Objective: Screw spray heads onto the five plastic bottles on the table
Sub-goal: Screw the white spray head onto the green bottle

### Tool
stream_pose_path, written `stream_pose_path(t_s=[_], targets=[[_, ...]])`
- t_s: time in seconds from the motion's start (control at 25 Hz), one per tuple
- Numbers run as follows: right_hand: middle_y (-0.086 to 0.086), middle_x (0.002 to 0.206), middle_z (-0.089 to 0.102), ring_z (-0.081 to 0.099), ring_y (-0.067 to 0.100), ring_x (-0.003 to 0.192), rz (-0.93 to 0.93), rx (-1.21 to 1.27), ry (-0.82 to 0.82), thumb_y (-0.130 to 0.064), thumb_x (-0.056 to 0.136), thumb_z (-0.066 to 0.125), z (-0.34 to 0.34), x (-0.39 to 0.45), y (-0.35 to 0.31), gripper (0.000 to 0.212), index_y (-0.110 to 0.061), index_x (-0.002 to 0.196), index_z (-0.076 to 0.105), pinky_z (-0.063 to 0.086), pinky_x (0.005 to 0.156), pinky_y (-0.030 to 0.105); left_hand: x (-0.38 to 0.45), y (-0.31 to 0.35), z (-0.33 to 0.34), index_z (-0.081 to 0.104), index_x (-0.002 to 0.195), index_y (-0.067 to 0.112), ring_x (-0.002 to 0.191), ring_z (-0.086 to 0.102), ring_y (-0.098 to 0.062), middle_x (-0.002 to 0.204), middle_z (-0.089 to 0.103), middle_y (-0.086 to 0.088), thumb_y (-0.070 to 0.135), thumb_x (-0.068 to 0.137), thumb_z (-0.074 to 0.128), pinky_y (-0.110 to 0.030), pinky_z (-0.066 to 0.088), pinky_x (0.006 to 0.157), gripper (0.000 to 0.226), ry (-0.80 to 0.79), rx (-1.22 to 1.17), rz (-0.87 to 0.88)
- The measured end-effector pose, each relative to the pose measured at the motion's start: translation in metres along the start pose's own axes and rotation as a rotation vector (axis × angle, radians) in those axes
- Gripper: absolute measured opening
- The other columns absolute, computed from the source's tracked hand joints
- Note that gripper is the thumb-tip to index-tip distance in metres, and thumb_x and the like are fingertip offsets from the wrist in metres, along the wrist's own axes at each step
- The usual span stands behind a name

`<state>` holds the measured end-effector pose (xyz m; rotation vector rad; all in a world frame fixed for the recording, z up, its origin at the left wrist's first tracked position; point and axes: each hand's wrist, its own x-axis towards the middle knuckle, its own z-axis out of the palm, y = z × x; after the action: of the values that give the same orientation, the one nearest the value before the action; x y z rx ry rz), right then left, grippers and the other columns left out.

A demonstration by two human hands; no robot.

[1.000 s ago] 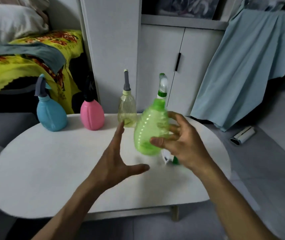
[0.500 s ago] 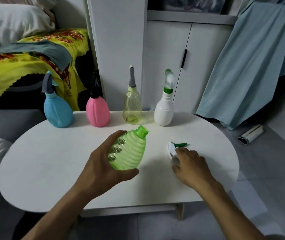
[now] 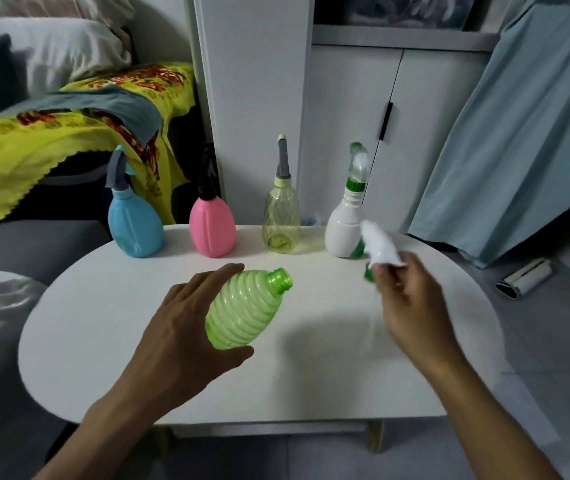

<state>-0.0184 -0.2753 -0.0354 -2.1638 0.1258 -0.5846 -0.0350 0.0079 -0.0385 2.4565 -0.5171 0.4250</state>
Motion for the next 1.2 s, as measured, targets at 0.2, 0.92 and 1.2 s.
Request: stream_pose_path(t_s=[0.2, 0.92, 1.2], targets=[[0.007, 0.117, 0.074, 0.067, 0.017, 0.115, 0.262, 0.949, 0.071, -0.028, 0.104, 0.044, -0.028, 0.01, -0.028, 0.027, -0.023, 0.127, 0.056, 0.051, 0.087, 0.041, 0.0, -0.003, 0.001, 0.046, 0.141, 0.026, 0.109, 0.056, -0.023, 0.128, 0.059, 0.005, 0.029, 0.054, 0.094, -0.038, 0.049, 0.088, 0.1, -0.004, 0.073, -0.045], [0.006, 0.123, 0.071, 0.065, 0.021, 0.116, 0.239, 0.946, 0.06, -0.025, 0.097, 0.051, -0.002, -0.01, -0.039, 0.034, -0.025, 0.131, 0.054, 0.052, 0.082, 0.039, 0.0, 0.002, 0.0, 0.044, 0.143, 0.026, 0.111, 0.055, -0.029, 0.131, 0.058, 0.0, 0.033, 0.055, 0.092, -0.047, 0.051, 0.086, 0.1, -0.015, 0.183, -0.087], [0.002, 0.117, 0.074, 0.065, 0.021, 0.116, 0.264, 0.947, 0.023, -0.019, 0.101, 0.047, -0.003, -0.012, -0.041, 0.037, -0.019, 0.138, 0.05, 0.052, 0.084, 0.04, -0.001, 0.002, 0.002, 0.043, 0.143, 0.026, 0.112, 0.055, -0.031, 0.131, 0.058, -0.003, 0.034, 0.055, 0.092, -0.047, 0.05, 0.086, 0.1, -0.027, 0.224, -0.088]])
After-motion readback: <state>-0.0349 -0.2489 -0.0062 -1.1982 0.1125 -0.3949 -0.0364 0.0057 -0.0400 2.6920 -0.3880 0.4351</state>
